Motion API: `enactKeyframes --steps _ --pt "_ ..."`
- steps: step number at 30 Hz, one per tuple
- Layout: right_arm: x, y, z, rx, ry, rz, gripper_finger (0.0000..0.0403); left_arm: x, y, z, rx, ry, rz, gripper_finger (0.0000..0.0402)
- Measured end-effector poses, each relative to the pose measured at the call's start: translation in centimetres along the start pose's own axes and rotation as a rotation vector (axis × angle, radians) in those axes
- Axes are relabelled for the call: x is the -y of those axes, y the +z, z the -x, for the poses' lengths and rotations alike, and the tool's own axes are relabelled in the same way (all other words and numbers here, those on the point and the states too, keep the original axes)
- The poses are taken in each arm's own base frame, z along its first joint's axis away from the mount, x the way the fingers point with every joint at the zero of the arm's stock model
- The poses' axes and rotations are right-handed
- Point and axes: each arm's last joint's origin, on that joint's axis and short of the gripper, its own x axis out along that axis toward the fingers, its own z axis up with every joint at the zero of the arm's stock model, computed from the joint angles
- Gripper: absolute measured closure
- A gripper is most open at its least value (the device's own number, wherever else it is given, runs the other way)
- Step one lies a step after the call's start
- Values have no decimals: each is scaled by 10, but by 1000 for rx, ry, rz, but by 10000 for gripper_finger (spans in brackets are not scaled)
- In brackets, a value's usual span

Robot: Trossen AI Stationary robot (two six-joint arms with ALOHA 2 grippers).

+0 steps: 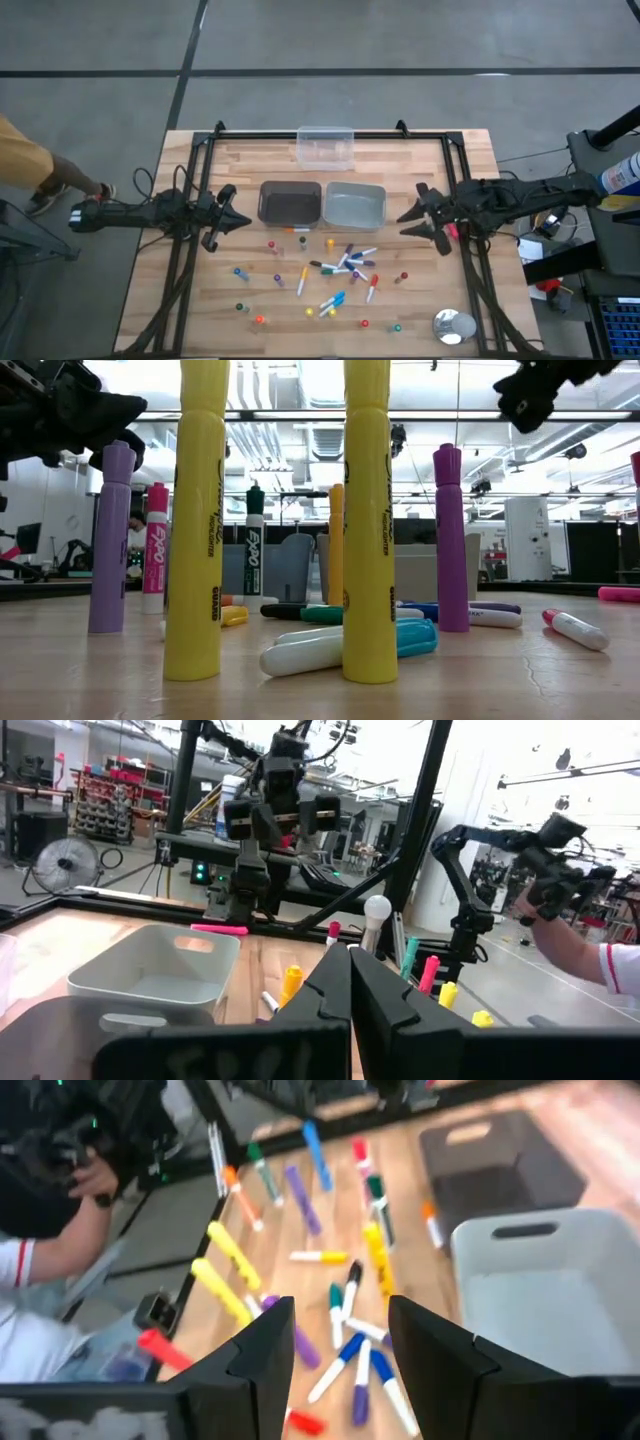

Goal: Pick & Place Markers
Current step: Put the large red marker pen into the white bin

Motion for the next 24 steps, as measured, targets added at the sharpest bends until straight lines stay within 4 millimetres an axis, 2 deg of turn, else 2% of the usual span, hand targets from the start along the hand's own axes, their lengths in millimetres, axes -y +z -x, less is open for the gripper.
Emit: enactKeyframes --steps 5,10,18,24 --pt "-24 12 -18 -172 15 14 243 0 0 0 4 -1 0 401" --pt "-48 18 -35 -351 -112 -1 248 0 0 0 4 -1 0 401" --pt "-88 18 -63 -615 -285 -114 249 0 0 0 5 -1 21 401" --pt "-115 11 -81 -756 -377 -96 256 0 0 0 2 0 22 401"
